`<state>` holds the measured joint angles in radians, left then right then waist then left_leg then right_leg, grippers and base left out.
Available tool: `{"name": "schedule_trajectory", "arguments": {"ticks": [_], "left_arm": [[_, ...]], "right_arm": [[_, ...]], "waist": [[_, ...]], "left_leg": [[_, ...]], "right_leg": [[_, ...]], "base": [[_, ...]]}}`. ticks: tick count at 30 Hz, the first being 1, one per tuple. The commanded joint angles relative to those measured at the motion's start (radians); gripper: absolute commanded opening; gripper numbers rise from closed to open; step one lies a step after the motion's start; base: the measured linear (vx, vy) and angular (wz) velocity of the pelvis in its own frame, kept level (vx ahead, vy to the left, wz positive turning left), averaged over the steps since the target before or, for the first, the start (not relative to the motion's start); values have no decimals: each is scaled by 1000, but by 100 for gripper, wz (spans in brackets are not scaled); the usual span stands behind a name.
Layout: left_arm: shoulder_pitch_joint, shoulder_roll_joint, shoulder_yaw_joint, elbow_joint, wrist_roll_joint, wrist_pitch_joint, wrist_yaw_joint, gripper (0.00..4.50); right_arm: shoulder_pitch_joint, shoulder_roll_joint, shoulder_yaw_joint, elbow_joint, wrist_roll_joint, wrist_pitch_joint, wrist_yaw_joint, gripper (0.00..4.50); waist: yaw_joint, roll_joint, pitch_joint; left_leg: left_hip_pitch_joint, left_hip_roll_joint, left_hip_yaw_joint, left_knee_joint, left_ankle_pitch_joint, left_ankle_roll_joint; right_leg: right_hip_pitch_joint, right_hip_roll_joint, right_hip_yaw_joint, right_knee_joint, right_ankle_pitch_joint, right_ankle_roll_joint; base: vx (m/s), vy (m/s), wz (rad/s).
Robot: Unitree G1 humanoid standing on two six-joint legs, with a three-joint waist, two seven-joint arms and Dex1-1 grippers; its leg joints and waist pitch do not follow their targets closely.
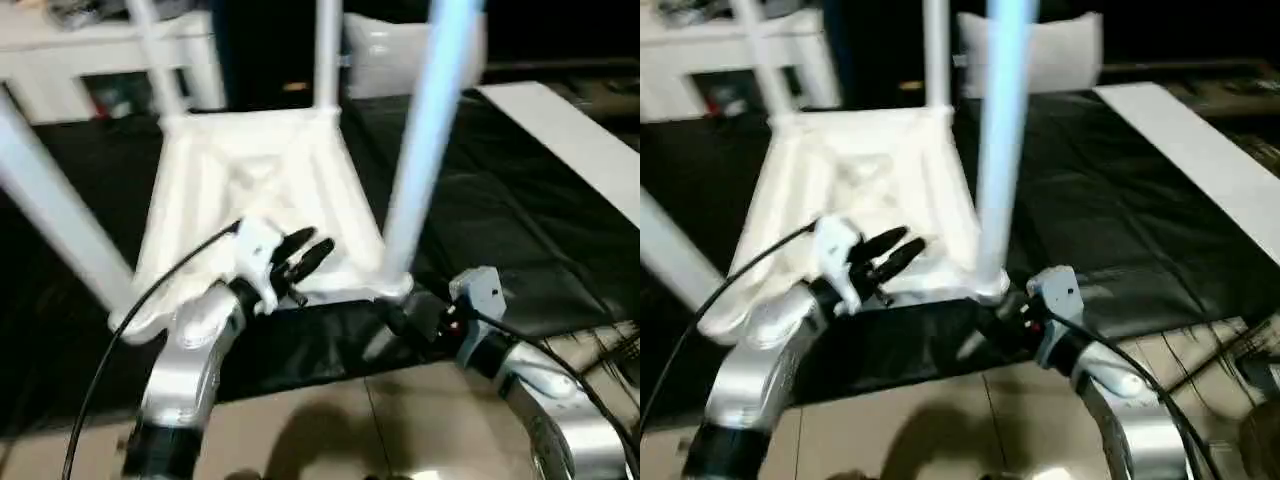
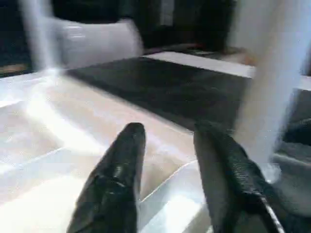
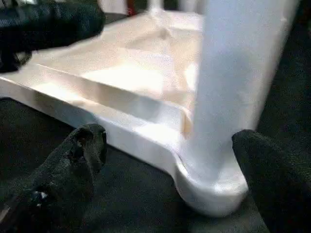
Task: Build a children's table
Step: Rotate leg to tighten
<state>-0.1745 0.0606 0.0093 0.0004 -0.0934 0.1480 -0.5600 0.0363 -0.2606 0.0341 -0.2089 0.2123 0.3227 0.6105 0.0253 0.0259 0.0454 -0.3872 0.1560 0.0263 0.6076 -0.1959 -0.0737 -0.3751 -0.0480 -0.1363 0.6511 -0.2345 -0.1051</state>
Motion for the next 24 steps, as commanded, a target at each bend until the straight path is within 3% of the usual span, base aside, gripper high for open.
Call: {"name": "schedule_trajectory", "arguments": {"ticks": [1,2,3,4,5,6,7,8,9,10,11,12,13,14,15,16,17,19,22,24], "left_arm": [[30,-29,6,-44,10,31,73,212],[44,-20,-3,-50,27,16,77,218],[54,-18,-5,-53,34,7,81,221],[66,-18,-5,-65,43,12,102,225],[79,-22,0,-74,41,-5,116,233],[87,-26,4,-80,35,-18,117,245],[94,-28,5,-90,34,-16,120,255],[108,-33,10,-107,35,-9,133,260],[108,-33,10,-107,35,-9,133,262],[117,-36,14,-119,35,6,147,267],[126,-37,14,-131,33,21,161,277],[133,-36,15,-138,33,29,170,289],[143,-34,15,-148,23,35,170,299],[152,-30,16,-156,15,36,167,304],[163,-26,22,-165,-10,44,152,304],[175,-21,27,-177,-35,55,138,310],[180,-18,28,-181,-37,57,137,321],[188,-12,29,-186,-34,57,138,341],[216,8,31,-202,-28,60,137,353],[226,14,34,-208,-27,60,142,384]], "right_arm": [[-17,-13,-12,7,0,-17,-12,450],[-19,-13,-13,19,0,-29,-10,450],[-20,-10,-17,26,0,-31,-15,450],[-21,-11,-18,33,-1,-38,-17,450],[-21,-9,-22,38,0,-42,-22,450],[-20,-7,-24,42,1,-48,-22,450],[-20,-7,-25,43,1,-51,-23,450],[-20,-7,-28,48,2,-55,-23,450],[-20,-7,-28,48,2,-55,-23,450],[-21,-13,-29,54,2,-58,-15,450],[-21,-19,-29,61,3,-62,-9,450],[-22,-28,-32,68,10,-67,5,450],[-20,-45,-38,71,27,-75,33,450],[-19,-60,-43,69,44,-66,55,450],[-17,-82,-45,67,60,-51,86,450],[-15,-107,-42,63,70,-38,120,450],[-14,-117,-40,62,73,-35,134,450],[-11,-137,-36,61,79,-31,163,450],[-4,-190,-17,42,115,-17,263,450],[-7,-201,-4,37,128,-17,293,450]], "waist": [[-16,2,-33],[5,-36,-42],[40,-48,-42],[55,-70,-30],[92,-71,-35],[104,-77,-37],[110,-71,-39],[118,-59,-41],[117,-52,-41],[109,-23,-42],[96,-25,-32],[75,3,-54],[68,6,-51],[60,-2,-42],[58,-7,-39],[57,-15,-36],[57,-15,-33],[51,-17,-32],[43,-17,-36],[38,-18,-36]], "left_leg": [[2,105,-123,-153,-371,267],[-25,9,-28,-44,-247,195],[1,-28,68,55,-62,111],[-27,-29,79,65,-35,101],[-46,-13,75,68,-49,112],[-48,-12,69,67,-60,136],[-47,-9,64,58,-51,143],[-38,-2,61,29,-17,166],[-27,5,65,9,7,178],[-8,41,63,-36,56,191],[1,69,56,-48,20,206],[39,155,17,-75,-83,213],[41,160,18,-78,-117,214],[33,141,36,-82,-205,186],[30,124,50,-81,-245,163],[26,95,72,-71,-262,128],[24,89,79,-72,-249,115],[26,96,79,-77,-263,105],[23,103,75,-83,-263,111],[21,98,80,-79,-248,122]], "right_leg": [[25,-61,85,-12,-156,-162],[39,-141,116,-137,-262,-201],[31,-170,140,-198,-548,11],[45,-164,160,-194,-653,145],[57,-182,208,-179,-678,304],[66,-189,214,-164,-607,310],[73,-190,212,-159,-538,280],[74,-169,192,-152,-375,185],[67,-148,171,-149,-310,134],[56,-105,119,-140,-206,48],[38,-82,106,-136,-199,36],[44,-102,101,-104,-107,-12],[40,-111,105,-103,-77,-31],[49,-128,111,-117,-90,-59],[52,-134,113,-127,-130,-67],[59,-141,114,-145,-241,-60],[57,-135,109,-156,-335,-40],[48,-124,106,-161,-394,-8],[51,-125,111,-155,-321,-17],[49,-128,112,-156,-302,-32]], "base": [[-30,-177,59],[-30,-177,59],[-47,-188,28],[-17,-169,8],[-17,-169,8],[-6,-111,8],[-7,-60,9],[-7,-60,9],[0,0,0],[0,0,0],[0,0,0],[-4,61,2],[-11,94,4],[-2,66,5],[-20,66,4],[-32,62,1],[-32,62,1],[-16,26,-1],[0,0,0],[0,0,0]]}}
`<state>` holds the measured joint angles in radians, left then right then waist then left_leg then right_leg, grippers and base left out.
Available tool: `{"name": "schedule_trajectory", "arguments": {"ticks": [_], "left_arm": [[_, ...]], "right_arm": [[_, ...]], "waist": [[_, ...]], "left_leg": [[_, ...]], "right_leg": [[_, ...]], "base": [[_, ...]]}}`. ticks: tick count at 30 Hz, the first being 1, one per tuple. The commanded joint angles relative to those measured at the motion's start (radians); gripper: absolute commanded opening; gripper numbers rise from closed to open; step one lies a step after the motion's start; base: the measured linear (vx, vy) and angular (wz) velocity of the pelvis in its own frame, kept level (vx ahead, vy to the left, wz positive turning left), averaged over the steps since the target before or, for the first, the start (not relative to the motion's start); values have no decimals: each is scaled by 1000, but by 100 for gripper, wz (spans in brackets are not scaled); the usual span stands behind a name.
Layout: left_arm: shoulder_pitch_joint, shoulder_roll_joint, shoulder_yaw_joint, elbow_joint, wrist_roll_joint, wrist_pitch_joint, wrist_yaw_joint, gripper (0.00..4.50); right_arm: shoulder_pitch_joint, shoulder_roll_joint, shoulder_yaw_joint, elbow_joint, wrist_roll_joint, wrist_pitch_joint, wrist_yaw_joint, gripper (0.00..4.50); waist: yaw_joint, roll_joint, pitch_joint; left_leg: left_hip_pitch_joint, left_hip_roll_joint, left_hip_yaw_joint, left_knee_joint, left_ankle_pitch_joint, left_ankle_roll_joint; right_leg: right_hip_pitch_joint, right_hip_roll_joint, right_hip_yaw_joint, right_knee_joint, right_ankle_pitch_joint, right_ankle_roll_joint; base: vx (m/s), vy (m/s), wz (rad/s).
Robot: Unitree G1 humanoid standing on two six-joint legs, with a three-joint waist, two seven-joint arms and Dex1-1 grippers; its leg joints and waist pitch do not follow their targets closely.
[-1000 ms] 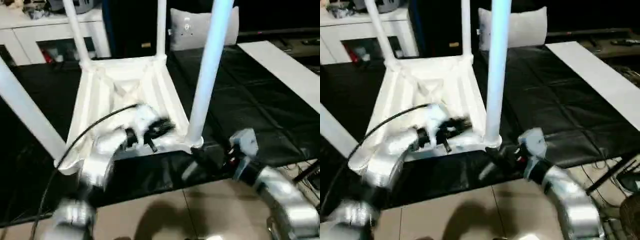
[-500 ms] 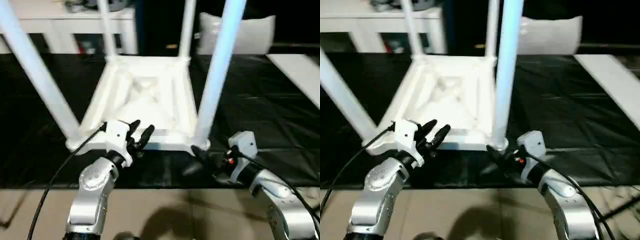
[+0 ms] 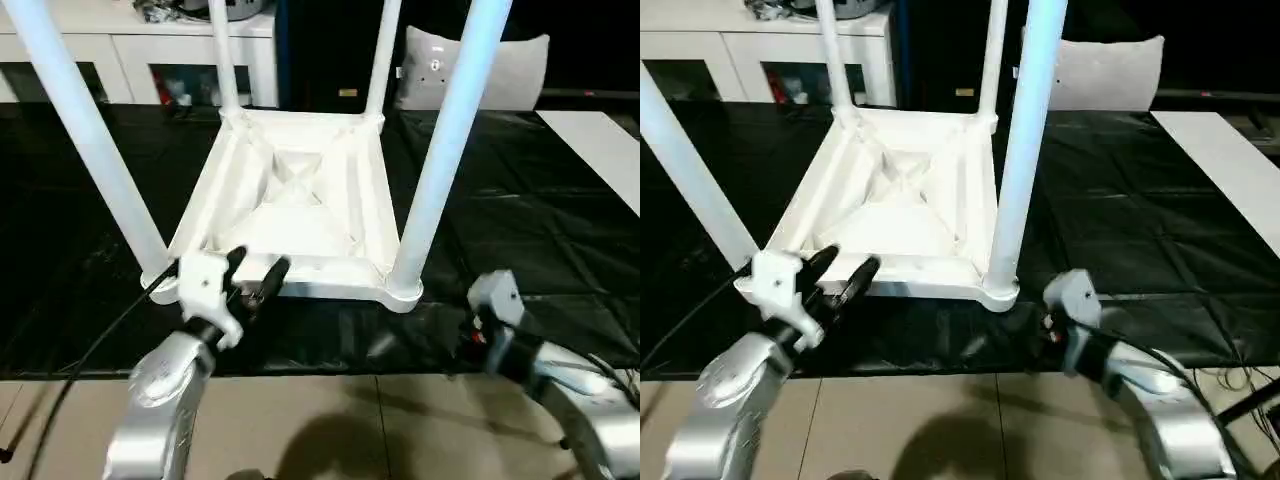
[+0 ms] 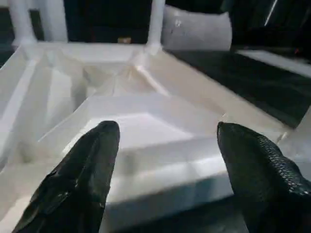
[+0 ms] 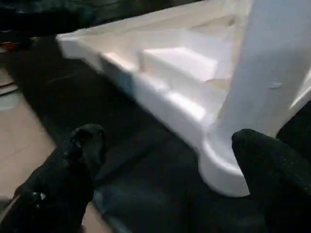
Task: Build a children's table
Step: Rotate leg to tighten, then flip table
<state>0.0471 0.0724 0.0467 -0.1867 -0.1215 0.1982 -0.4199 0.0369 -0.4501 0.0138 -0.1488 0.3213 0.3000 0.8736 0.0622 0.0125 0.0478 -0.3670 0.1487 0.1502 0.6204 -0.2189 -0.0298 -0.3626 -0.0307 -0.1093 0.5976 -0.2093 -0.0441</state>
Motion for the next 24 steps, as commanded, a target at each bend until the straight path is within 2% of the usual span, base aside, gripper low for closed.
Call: {"name": "schedule_trajectory", "arguments": {"ticks": [1,5,6,7,8,10,11,12,13,14,16,18,21,23,24], "left_arm": [[11,6,-4,-26,2,10,6,386],[41,18,-2,-44,0,14,18,421],[54,21,-2,-49,-4,11,17,426],[58,22,-2,-51,-5,11,17,427],[80,27,-1,-71,-5,8,22,432],[94,29,4,-88,-6,9,26,442],[97,30,6,-91,-8,9,26,442],[105,33,10,-97,-10,9,29,442],[119,40,16,-102,-14,9,30,442],[123,42,19,-105,-17,9,30,442],[145,46,27,-118,-32,6,21,442],[166,49,27,-130,-39,1,18,442],[184,48,29,-131,-13,-13,46,442],[187,36,41,-124,11,-34,89,442],[184,32,47,-121,17,-44,104,442]], "right_arm": [[-10,-15,24,-26,25,5,40,450],[-30,-8,52,-25,35,3,59,450],[-41,9,60,-14,29,-5,51,450],[-45,16,63,-8,26,-9,47,450],[-82,71,66,43,4,-40,-4,450],[-107,110,62,76,-13,-59,-52,450],[-111,118,62,82,-16,-63,-63,450],[-119,132,58,94,-25,-75,-90,450],[-127,147,51,110,-37,-91,-129,450],[-131,153,48,116,-40,-96,-144,450],[-139,170,26,134,-51,-114,-199,450],[-141,183,2,140,-52,-114,-231,450],[-137,193,-26,142,-52,-86,-270,450],[-129,196,-44,140,-15,-56,-272,450],[-126,199,-45,142,-7,-64,-274,450]], "waist": [[0,-5,-39],[2,-5,-40],[6,0,-41],[4,-3,-42],[6,0,-41],[1,1,-39],[5,3,-41],[7,3,-40],[12,13,-41],[10,8,-40],[16,13,-40],[25,16,-39],[26,12,-38],[27,14,-36],[27,14,-38]], "left_leg": [[0,105,-44,-90,-223,79],[-2,105,-43,-88,-186,96],[-1,106,-44,-87,-178,94],[-3,106,-44,-87,-172,95],[-6,106,-46,-89,-175,96],[-6,104,-45,-91,-188,85],[1,107,-43,-89,-191,73],[0,107,-43,-91,-189,69],[3,109,-44,-91,-191,63],[3,109,-42,-93,-197,59],[3,110,-42,-96,-209,53],[10,111,-40,-96,-231,41],[10,110,-39,-99,-249,33],[9,109,-40,-100,-252,34],[5,108,-42,-100,-246,36]], "right_leg": [[38,-147,85,-102,-330,-94],[37,-145,84,-99,-297,-105],[36,-145,84,-98,-282,-110],[38,-144,83,-95,-268,-114],[38,-145,82,-94,-266,-119],[36,-146,80,-96,-295,-126],[31,-146,83,-98,-292,-128],[35,-144,84,-96,-280,-129],[32,-144,84,-93,-271,-130],[31,-140,85,-91,-254,-132],[32,-142,86,-89,-247,-133],[28,-143,89,-91,-266,-126],[29,-142,91,-93,-287,-115],[30,-142,91,-95,-291,-110],[34,-144,89,-94,-290,-105]], "base": [[0,0,0],[0,0,0],[0,0,0],[0,0,0],[0,0,0],[0,0,0],[0,0,0],[0,0,0],[0,0,0],[0,0,0],[0,0,0],[0,0,0],[0,0,0],[0,0,0],[0,0,0]]}}
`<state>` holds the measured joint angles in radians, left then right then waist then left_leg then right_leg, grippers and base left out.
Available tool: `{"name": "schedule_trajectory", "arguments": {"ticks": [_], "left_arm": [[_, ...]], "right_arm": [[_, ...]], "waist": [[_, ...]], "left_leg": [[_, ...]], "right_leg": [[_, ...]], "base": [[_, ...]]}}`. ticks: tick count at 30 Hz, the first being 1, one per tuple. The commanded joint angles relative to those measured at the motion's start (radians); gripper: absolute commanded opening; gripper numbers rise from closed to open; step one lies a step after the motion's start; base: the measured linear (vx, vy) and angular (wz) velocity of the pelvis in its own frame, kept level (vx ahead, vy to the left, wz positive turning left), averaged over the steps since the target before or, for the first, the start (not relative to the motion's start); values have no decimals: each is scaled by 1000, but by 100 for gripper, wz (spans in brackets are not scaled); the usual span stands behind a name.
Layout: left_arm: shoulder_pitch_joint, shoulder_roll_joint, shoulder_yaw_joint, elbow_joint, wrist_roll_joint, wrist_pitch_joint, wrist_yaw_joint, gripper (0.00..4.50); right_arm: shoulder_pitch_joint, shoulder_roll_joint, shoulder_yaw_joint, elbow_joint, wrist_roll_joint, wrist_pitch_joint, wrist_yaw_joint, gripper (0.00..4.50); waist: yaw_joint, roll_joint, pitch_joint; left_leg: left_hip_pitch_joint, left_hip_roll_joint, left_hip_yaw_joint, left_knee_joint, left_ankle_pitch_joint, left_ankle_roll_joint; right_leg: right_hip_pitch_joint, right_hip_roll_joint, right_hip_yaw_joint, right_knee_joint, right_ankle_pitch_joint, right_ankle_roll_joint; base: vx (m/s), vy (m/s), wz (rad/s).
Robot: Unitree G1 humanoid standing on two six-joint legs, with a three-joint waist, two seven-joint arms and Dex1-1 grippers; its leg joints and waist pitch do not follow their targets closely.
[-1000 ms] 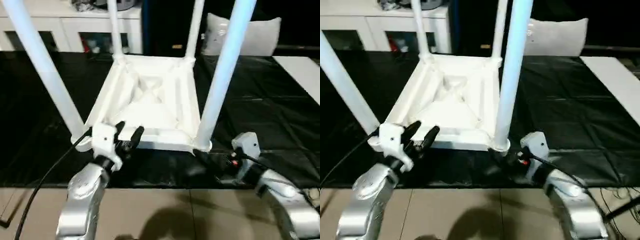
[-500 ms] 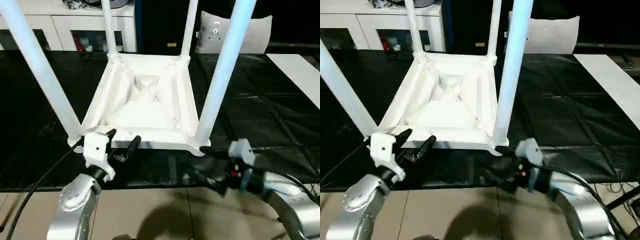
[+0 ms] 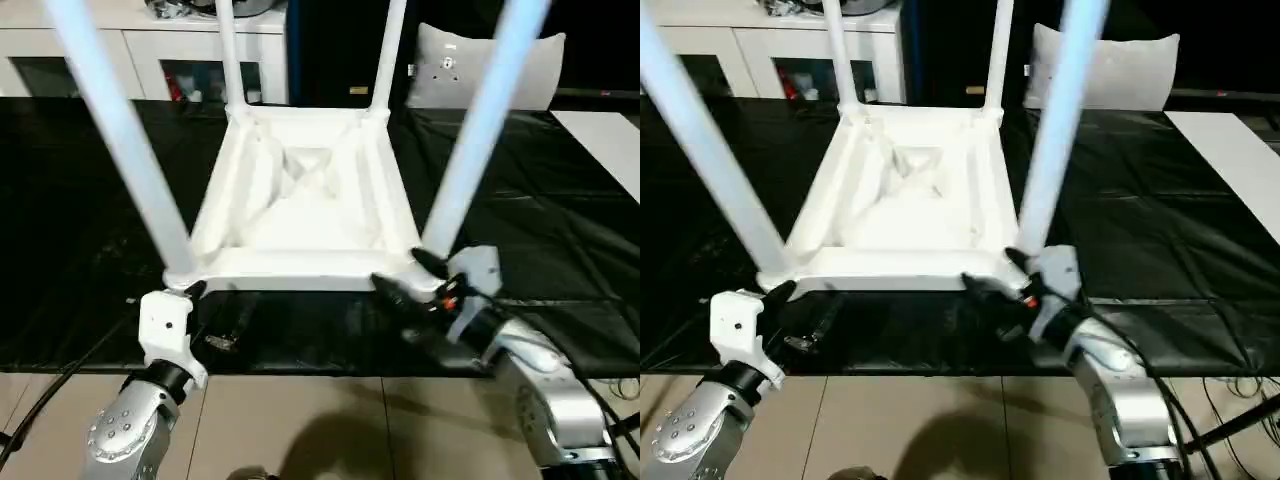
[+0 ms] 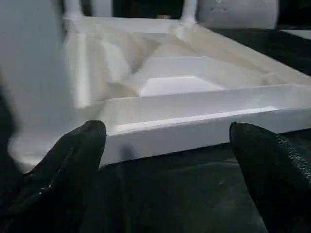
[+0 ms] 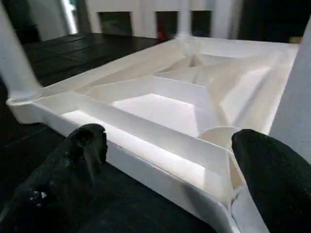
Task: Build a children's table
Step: Flip table
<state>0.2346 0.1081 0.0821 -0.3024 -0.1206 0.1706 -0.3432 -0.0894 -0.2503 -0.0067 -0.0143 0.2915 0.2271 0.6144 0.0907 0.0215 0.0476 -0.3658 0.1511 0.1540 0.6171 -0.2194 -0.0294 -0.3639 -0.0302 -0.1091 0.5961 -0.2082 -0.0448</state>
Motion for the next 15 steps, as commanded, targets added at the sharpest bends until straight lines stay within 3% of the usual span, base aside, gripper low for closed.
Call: {"name": "schedule_trajectory", "arguments": {"ticks": [1,5,9,11,15], "left_arm": [[-5,-6,14,-3,18,-22,36,442],[-33,-2,23,13,18,-29,53,442],[-88,14,40,45,12,-24,59,442],[-160,43,60,112,15,-10,70,442],[-194,53,66,154,22,-17,80,442]], "right_arm": [[1,1,-23,9,25,0,-20,450],[-4,-4,8,27,-45,-67,-40,450],[-13,24,30,13,-38,-51,-34,450],[-30,39,85,16,-72,-47,-39,450],[-44,38,118,31,-97,-50,-40,450]], "waist": [[-2,5,-38],[-2,7,-39],[-4,8,-40],[-5,9,-42],[-4,12,-45]], "left_leg": [[3,106,-45,-96,-243,37],[4,104,-43,-94,-231,35],[4,103,-45,-95,-233,38],[4,102,-46,-94,-220,37],[6,104,-45,-92,-205,33]], "right_leg": [[35,-144,89,-93,-291,-102],[30,-142,88,-93,-284,-101],[32,-141,87,-91,-278,-98],[31,-140,87,-87,-257,-100],[34,-145,88,-84,-234,-108]], "base": [[0,0,0],[0,0,0],[0,0,0],[0,0,0],[0,0,0]]}}
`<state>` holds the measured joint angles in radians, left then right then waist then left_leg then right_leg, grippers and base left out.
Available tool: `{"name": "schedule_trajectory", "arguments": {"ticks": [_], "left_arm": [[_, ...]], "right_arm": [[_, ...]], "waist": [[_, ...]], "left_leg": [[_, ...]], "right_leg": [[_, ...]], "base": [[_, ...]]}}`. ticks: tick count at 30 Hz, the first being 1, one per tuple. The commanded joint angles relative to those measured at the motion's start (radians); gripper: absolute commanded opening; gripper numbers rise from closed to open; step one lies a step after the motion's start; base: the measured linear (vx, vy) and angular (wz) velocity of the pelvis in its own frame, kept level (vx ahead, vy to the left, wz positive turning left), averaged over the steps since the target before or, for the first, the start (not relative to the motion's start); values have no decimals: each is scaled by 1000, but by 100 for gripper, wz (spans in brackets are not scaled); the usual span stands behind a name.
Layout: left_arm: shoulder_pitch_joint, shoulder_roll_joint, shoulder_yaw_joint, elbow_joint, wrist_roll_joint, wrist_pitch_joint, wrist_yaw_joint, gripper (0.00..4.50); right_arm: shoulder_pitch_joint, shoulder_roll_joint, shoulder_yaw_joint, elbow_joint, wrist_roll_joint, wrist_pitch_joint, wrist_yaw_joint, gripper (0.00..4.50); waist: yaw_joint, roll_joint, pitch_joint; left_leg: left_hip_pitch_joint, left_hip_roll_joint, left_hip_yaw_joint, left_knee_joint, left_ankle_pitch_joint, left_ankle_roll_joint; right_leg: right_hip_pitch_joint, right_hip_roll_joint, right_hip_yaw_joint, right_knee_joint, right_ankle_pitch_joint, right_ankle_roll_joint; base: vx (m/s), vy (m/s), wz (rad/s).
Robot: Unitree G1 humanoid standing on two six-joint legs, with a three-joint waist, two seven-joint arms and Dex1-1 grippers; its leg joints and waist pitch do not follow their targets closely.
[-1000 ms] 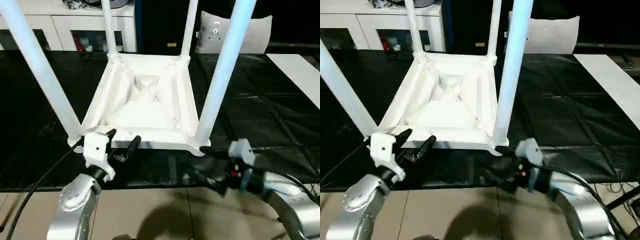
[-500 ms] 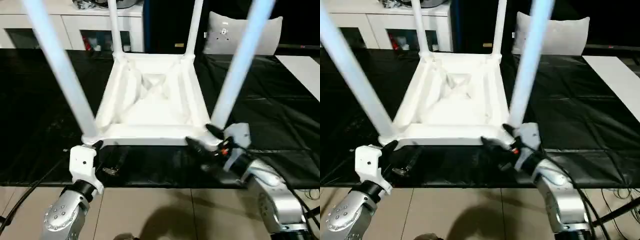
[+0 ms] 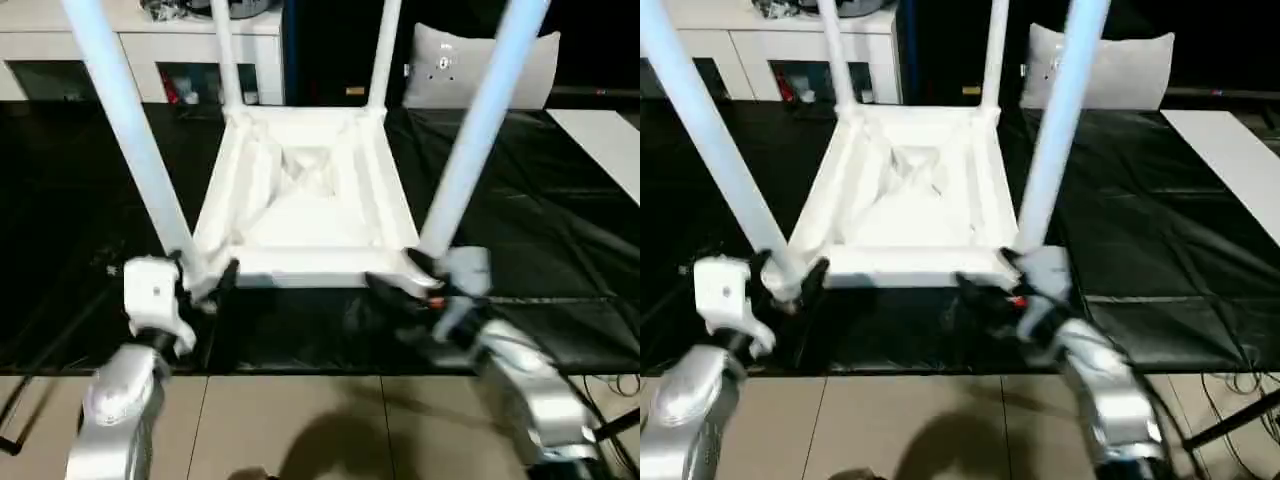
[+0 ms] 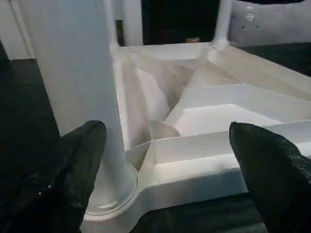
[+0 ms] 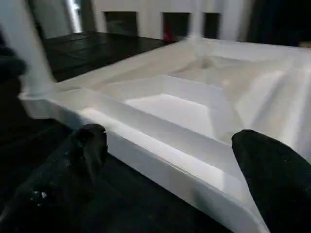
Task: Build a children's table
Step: Flip table
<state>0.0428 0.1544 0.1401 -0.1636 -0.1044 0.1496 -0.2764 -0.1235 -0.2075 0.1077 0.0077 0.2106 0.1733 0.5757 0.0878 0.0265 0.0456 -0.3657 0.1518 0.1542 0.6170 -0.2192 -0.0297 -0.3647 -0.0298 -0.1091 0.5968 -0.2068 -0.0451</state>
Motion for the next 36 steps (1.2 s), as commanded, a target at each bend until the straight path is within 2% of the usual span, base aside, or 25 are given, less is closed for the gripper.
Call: {"name": "schedule_trajectory", "arguments": {"ticks": [1,3,5,7,8,9,10,14,15,16,19,21,22,23,25,26,27,30,32,36], "left_arm": [[-7,8,9,22,7,10,19,442],[-17,-4,18,29,2,15,38,442],[-6,-25,21,10,-13,18,48,442],[12,-30,10,-2,-13,12,49,442],[20,-35,7,-5,-18,9,50,442],[29,-43,9,-10,-20,7,59,442],[37,-52,13,-14,-22,5,69,442],[46,-74,43,-16,-15,-18,124,442],[45,-74,45,-15,-15,-19,125,442],[19,-59,52,12,-10,-30,124,442],[-28,-33,59,62,-6,-43,114,442],[-107,2,73,143,-16,-56,93,442],[-130,19,71,173,-17,-58,78,442],[-149,34,69,199,-19,-58,61,442],[-160,43,67,217,-21,-59,51,442],[-180,53,67,246,-27,-50,38,426],[-210,67,73,292,-27,-46,33,416],[-237,77,82,330,-30,-50,35,404],[-258,80,88,354,-39,-58,36,383],[-278,80,83,391,-40,-81,26,362]], "right_arm": [[-11,-4,9,8,-12,10,7,450],[-15,-2,25,5,-12,5,24,450],[-19,2,32,4,-15,3,30,450],[-21,2,31,8,-16,0,28,450],[-22,0,33,12,-17,-3,27,450],[-24,-2,34,18,-17,-8,26,450],[-25,-4,35,22,-19,-11,27,450],[-33,-11,38,23,-12,-10,46,450],[-33,-11,38,23,-12,-10,47,450],[-37,-15,40,25,-4,-10,65,450],[-38,-19,46,21,16,-3,95,450],[-37,-25,56,12,33,22,119,450],[-37,-25,58,10,35,28,119,450],[-36,-24,58,9,35,31,119,450],[-36,-23,59,8,35,32,120,450],[-35,-22,58,6,39,34,124,450],[-31,-24,61,0,47,37,138,450],[-26,-25,64,-8,50,37,150,450],[-22,-27,65,-12,52,37,152,450],[-24,-26,69,-8,54,36,152,450]], "waist": [[-1,9,-43],[-1,8,-45],[-1,8,-45],[1,6,-45],[0,0,-44],[1,4,-44],[1,-1,-43],[0,0,-41],[-1,-8,-41],[0,-12,-41],[4,-6,-40],[4,-7,-42],[6,-4,-47],[3,0,-47],[2,-4,-51],[1,-1,-51],[1,7,-54],[2,4,-55],[2,6,-55],[5,3,-51]], "left_leg": [[5,104,-46,-92,-203,33],[4,107,-46,-93,-198,35],[3,108,-45,-93,-202,38],[2,105,-44,-91,-197,42],[2,105,-42,-91,-195,47],[2,105,-42,-91,-195,48],[1,105,-41,-90,-194,50],[2,105,-42,-91,-209,51],[2,105,-41,-91,-207,53],[3,105,-40,-92,-202,55],[7,102,-40,-91,-202,54],[6,103,-43,-93,-193,53],[12,103,-43,-90,-181,51],[6,106,-46,-93,-164,50],[6,105,-45,-90,-146,50],[3,104,-44,-89,-136,52],[4,103,-43,-86,-130,51],[5,106,-44,-86,-128,56],[6,109,-43,-86,-132,55],[9,108,-41,-89,-168,46]], "right_leg": [[34,-145,89,-84,-229,-110],[37,-144,89,-77,-184,-125],[37,-146,89,-80,-183,-128],[38,-147,89,-79,-194,-130],[38,-148,90,-83,-208,-125],[37,-148,88,-83,-227,-124],[37,-148,89,-86,-236,-121],[34,-144,88,-88,-261,-113],[35,-145,88,-89,-264,-111],[35,-146,89,-89,-272,-109],[30,-142,88,-91,-285,-94],[32,-142,87,-89,-262,-92],[30,-141,89,-84,-229,-93],[35,-143,88,-78,-187,-102],[37,-147,88,-71,-136,-116],[38,-149,89,-69,-118,-126],[37,-146,88,-68,-98,-130],[41,-150,88,-64,-72,-145],[39,-150,88,-63,-66,-158],[38,-152,89,-71,-138,-154]], "base": [[0,0,0],[0,0,0],[0,0,0],[0,0,0],[0,0,0],[0,0,0],[0,0,0],[0,0,0],[0,0,0],[0,0,0],[0,0,0],[0,0,0],[0,0,0],[0,0,0],[0,0,0],[0,0,0],[0,0,0],[0,0,0],[0,0,0],[0,0,0]]}}
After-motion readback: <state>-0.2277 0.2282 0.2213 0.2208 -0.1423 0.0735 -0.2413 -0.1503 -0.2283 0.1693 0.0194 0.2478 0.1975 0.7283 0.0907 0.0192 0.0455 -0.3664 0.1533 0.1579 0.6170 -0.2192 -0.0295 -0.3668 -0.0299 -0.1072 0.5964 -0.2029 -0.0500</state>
